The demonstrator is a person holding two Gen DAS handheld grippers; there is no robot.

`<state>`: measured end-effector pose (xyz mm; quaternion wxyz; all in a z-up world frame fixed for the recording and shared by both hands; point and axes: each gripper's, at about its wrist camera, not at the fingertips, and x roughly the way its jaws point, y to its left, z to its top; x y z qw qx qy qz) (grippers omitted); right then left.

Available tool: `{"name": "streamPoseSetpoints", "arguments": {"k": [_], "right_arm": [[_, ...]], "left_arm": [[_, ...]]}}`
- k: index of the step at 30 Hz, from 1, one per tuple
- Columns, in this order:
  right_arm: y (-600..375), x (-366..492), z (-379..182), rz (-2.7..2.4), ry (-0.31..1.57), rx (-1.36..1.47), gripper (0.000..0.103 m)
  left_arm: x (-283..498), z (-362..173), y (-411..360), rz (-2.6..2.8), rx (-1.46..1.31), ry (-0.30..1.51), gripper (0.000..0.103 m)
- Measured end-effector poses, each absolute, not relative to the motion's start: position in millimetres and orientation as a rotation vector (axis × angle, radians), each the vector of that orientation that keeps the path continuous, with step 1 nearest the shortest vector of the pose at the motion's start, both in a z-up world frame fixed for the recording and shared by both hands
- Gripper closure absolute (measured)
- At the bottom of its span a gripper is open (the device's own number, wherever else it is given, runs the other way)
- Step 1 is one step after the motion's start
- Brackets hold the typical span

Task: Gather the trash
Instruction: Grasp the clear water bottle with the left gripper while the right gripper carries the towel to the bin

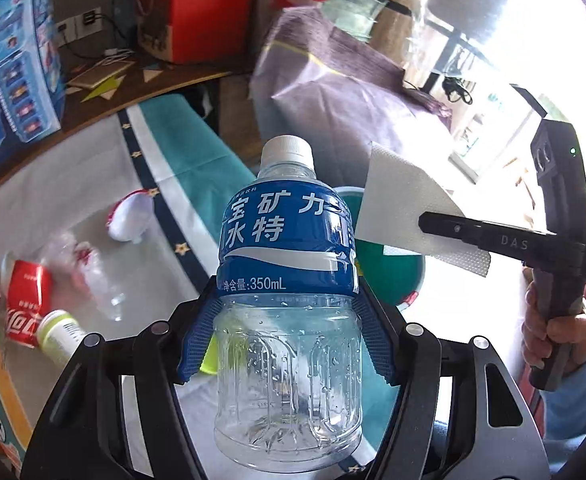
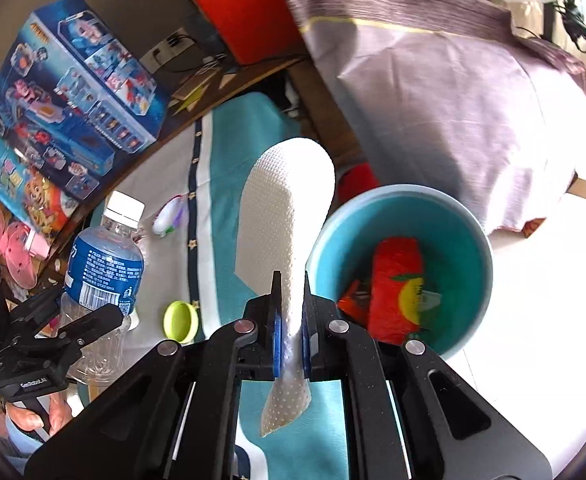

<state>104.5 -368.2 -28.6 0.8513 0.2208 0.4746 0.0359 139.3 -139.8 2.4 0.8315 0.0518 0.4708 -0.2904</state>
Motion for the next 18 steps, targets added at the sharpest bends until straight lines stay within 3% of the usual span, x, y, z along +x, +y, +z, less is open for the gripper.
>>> {"name": "streamPoseSetpoints", "arguments": {"k": [16, 18], "right_arm": [[-449, 103, -106, -0.035, 1.126, 0.591, 0.093], [-450, 106, -111, -0.031, 1.135, 0.597, 0.082]], "left_arm": [[155, -41, -251, -0.741, 0.212, 1.113, 0.037], [157, -43, -256, -0.740, 0.215, 1.119, 0.037]]}}
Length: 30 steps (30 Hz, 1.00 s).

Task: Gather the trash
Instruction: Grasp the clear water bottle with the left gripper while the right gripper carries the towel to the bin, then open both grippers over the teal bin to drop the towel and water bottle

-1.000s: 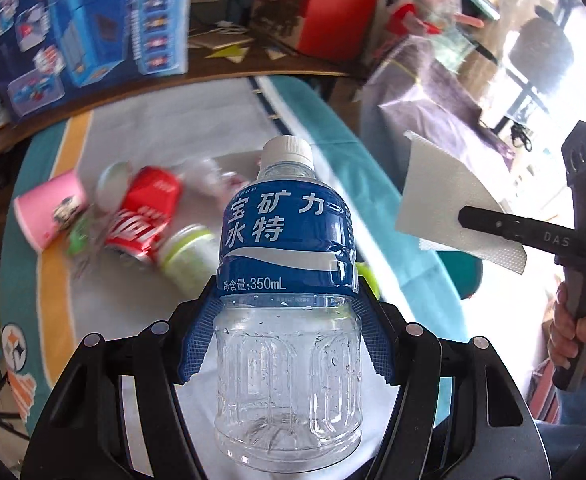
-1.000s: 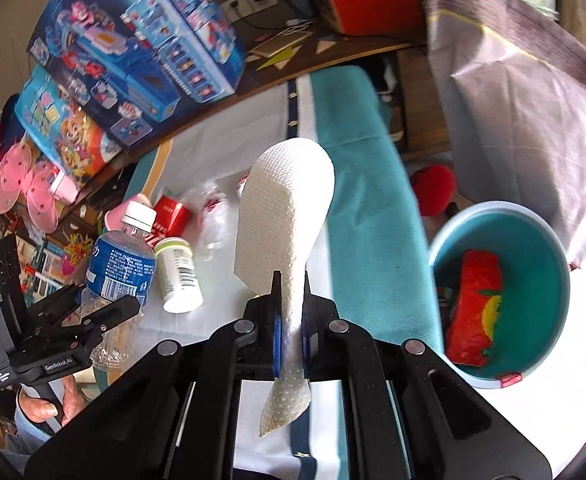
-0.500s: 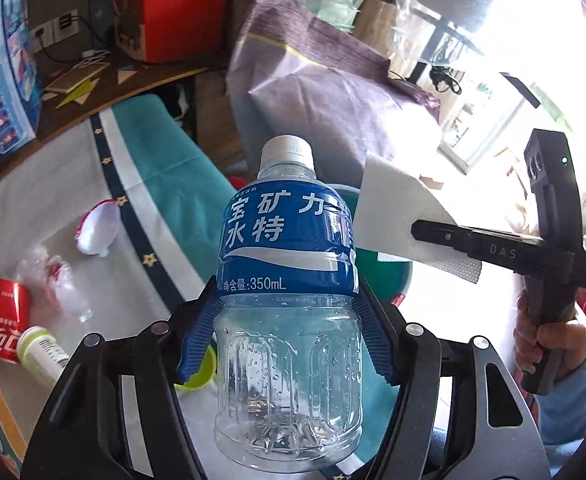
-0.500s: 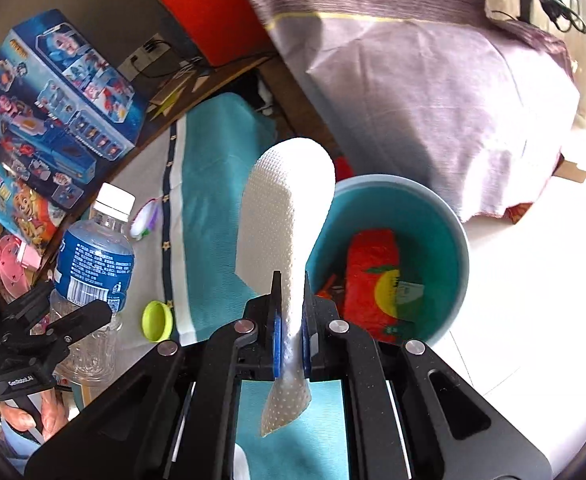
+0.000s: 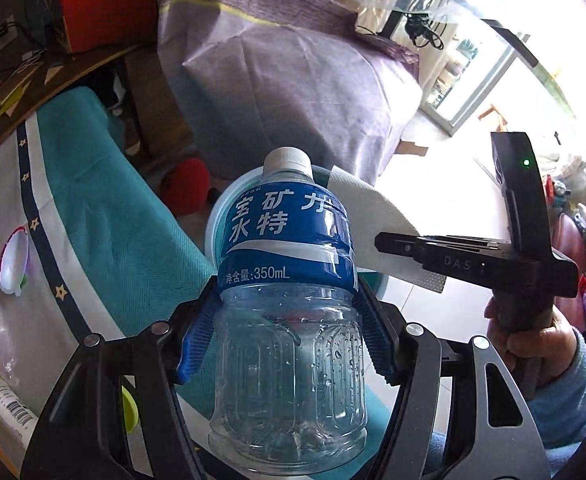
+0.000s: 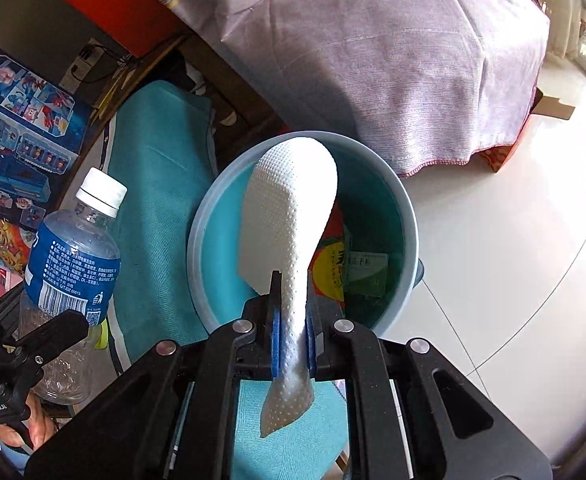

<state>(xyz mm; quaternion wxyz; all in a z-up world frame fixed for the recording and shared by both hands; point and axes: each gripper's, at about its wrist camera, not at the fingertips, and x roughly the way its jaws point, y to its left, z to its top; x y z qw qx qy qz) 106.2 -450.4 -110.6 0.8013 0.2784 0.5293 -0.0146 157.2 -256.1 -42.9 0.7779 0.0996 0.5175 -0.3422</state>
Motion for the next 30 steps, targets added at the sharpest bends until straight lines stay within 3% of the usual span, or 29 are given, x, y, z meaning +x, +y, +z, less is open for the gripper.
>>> {"name": "streamPoseSetpoints", "arguments": {"k": [1, 2, 3, 11, 30], "right_arm": [[-450, 108, -111, -0.027, 1.133, 0.599, 0.075], [-451, 108, -112, -0.028, 1.131, 0.598, 0.057], [-452, 109, -112, -0.030, 1.127, 0.594, 0.052], [-461, 107, -111, -0.047, 1.112, 0.598, 0.032], [-485, 90, -103, -0.148, 1.100, 0.596, 0.023]], "left_arm": [[158, -45, -259, -0.739, 0.217, 1.124, 0.037], [160, -46, -261, -0.739, 0.218, 1.128, 0.037], [161, -48, -263, -0.738, 0.219, 1.132, 0.037], [167, -66, -277, -0.730, 0.234, 1.176, 0.037], [169, -103, -322, -0.775, 0.284, 1.255, 0.034]]}}
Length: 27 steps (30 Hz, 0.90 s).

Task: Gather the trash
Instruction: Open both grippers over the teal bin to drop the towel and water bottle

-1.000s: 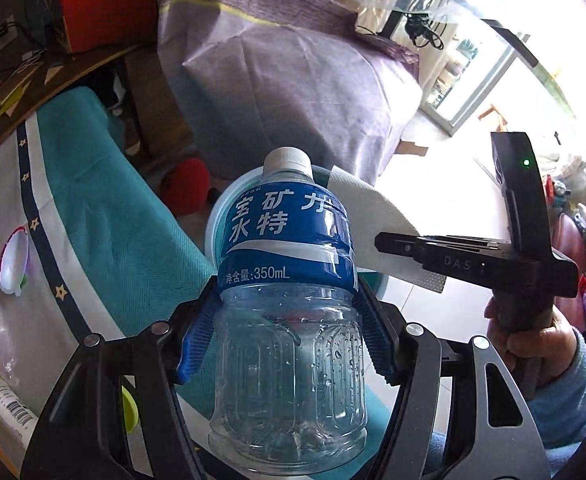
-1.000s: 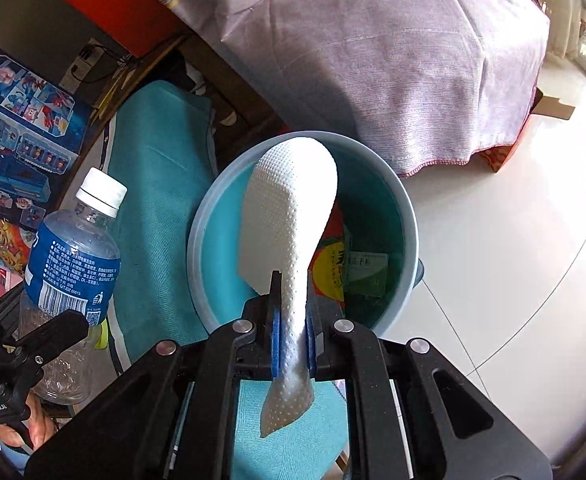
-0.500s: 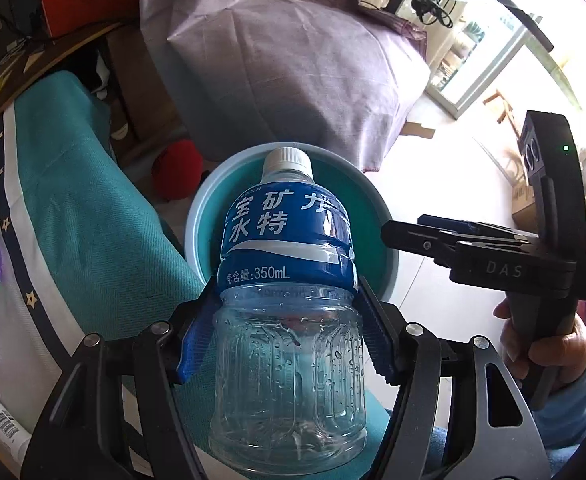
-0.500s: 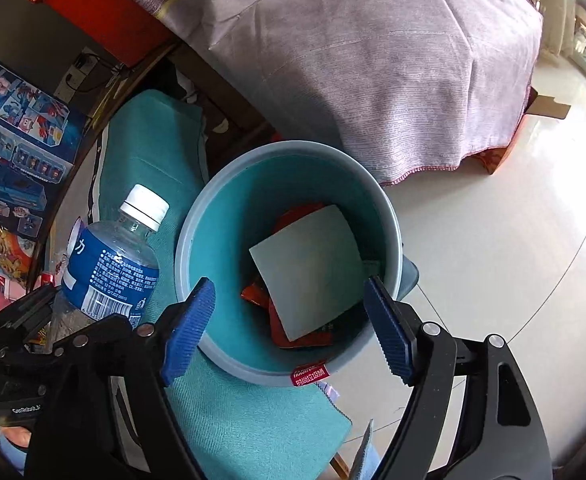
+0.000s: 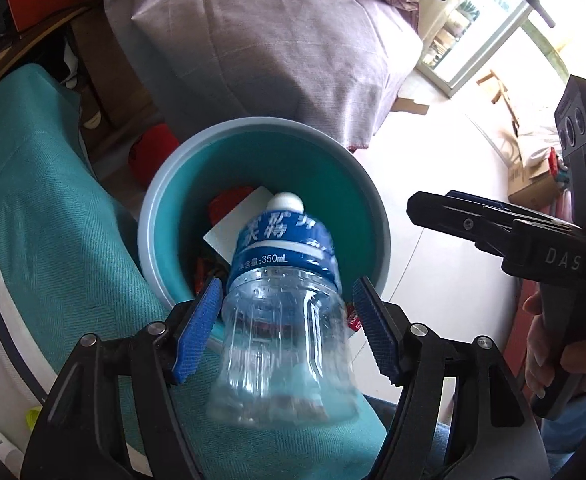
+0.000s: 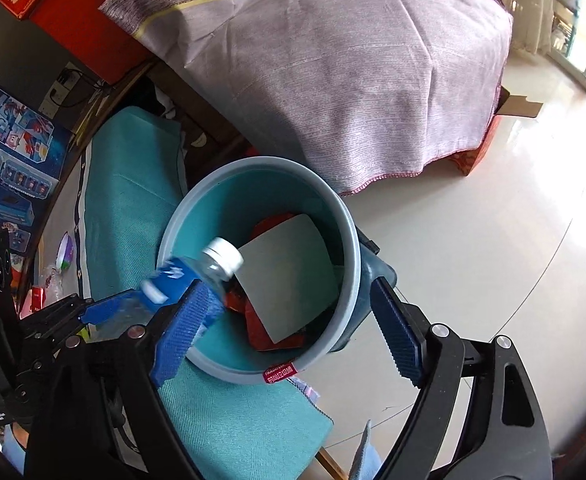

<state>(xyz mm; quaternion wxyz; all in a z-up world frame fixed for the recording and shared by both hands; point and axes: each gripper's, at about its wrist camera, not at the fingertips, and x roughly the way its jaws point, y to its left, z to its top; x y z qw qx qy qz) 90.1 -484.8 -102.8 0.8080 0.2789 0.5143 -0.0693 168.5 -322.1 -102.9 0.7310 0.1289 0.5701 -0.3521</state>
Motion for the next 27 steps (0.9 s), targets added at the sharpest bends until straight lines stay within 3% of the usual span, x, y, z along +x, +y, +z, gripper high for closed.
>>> {"name": "streamPoseSetpoints", "arguments": {"k": [5, 8, 14, 27], "right_arm": [[-480, 93, -107, -0.146, 1.117, 0.597, 0.023], [-475, 96, -110, -0.142, 1.131, 0.591, 0.023], [-464, 98, -109, -0.139, 1.155, 0.576, 0.023], [-439, 100, -95, -0.145, 1.157, 0.527, 0.023]], "left_arm": [[170, -101, -313, -0.764, 0.269, 1.259, 0.031], [170, -99, -304, -0.751, 0.253, 1.258, 0.018], [168, -93, -288, -0.735, 0.222, 1.244, 0.011], [160, -82, -260, -0.740, 0.165, 1.223, 0.011]]}}
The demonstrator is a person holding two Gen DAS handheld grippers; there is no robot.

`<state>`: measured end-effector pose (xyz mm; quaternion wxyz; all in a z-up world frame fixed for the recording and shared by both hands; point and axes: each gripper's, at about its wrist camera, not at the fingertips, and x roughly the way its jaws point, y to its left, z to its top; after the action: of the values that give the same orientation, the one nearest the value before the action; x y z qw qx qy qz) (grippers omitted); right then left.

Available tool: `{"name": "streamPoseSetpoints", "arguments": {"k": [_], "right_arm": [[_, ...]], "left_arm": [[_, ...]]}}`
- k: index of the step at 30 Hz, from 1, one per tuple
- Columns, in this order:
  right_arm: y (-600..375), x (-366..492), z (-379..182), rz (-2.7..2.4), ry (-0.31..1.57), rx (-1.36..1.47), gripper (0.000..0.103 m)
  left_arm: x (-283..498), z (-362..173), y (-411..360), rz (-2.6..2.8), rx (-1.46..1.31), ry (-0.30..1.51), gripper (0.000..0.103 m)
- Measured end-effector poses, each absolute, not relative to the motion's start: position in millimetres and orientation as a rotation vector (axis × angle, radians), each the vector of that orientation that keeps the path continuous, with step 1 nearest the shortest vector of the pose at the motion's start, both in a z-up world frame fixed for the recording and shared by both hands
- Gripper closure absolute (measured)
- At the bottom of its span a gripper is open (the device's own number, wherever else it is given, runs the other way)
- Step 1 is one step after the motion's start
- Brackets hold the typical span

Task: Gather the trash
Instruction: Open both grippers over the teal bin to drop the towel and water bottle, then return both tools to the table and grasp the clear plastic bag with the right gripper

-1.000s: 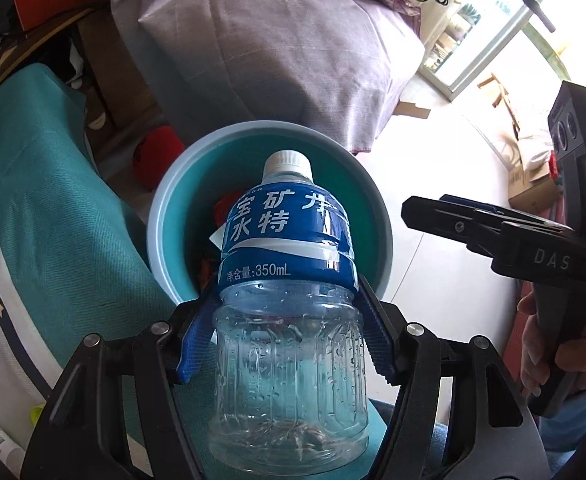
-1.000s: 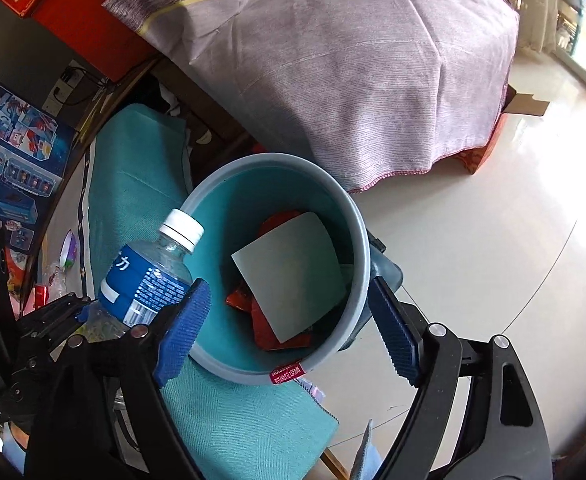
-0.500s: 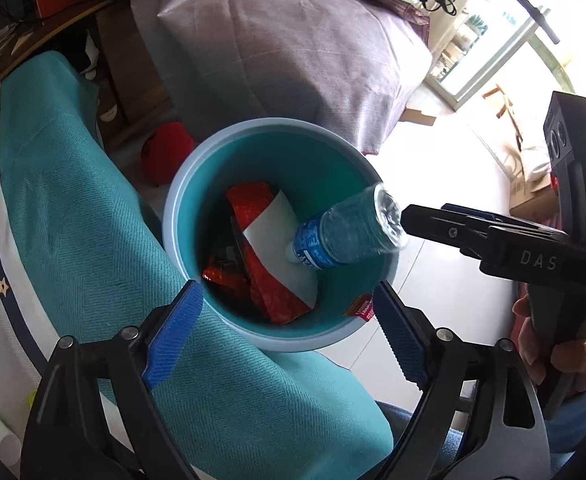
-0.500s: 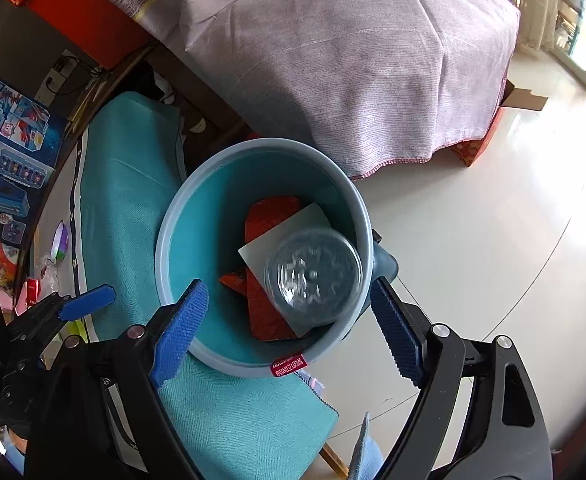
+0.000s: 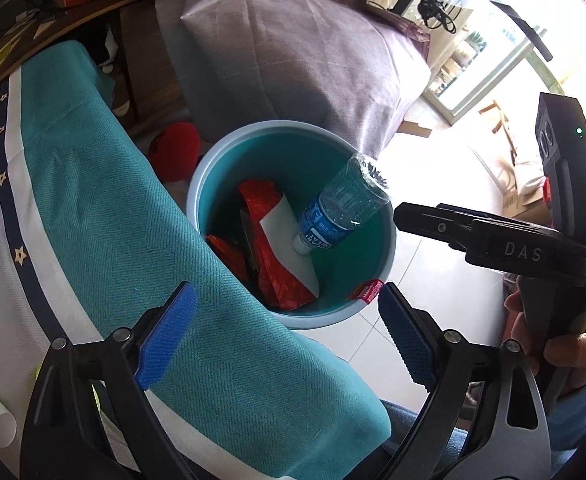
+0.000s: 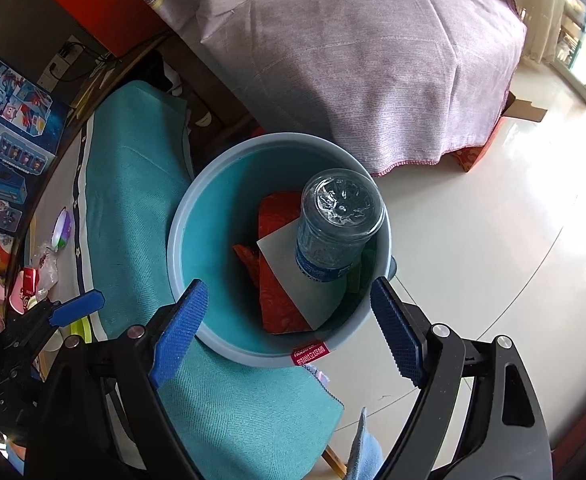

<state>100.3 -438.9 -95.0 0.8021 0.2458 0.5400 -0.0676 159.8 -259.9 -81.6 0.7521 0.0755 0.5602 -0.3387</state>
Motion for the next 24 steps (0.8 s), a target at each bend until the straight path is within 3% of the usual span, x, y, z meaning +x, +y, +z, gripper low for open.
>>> {"name": "streamPoseSetpoints", "arguments": {"k": [8, 12, 24], "right_arm": [[-403, 108, -81, -0.114, 1.165, 0.461, 0.023], [-376, 114, -76, -0.085, 1.172, 0.423, 0.018], [-261, 145, -67, 0.079, 1.246, 0.281, 0.017]], "left_arm": [[160, -68, -213, -0.695, 0.101, 1.190, 0.011], [158, -62, -182, -0.661, 0.066, 1.177, 0.011], [154, -42, -51, -0.496, -0.023, 1.108, 0.010]]}}
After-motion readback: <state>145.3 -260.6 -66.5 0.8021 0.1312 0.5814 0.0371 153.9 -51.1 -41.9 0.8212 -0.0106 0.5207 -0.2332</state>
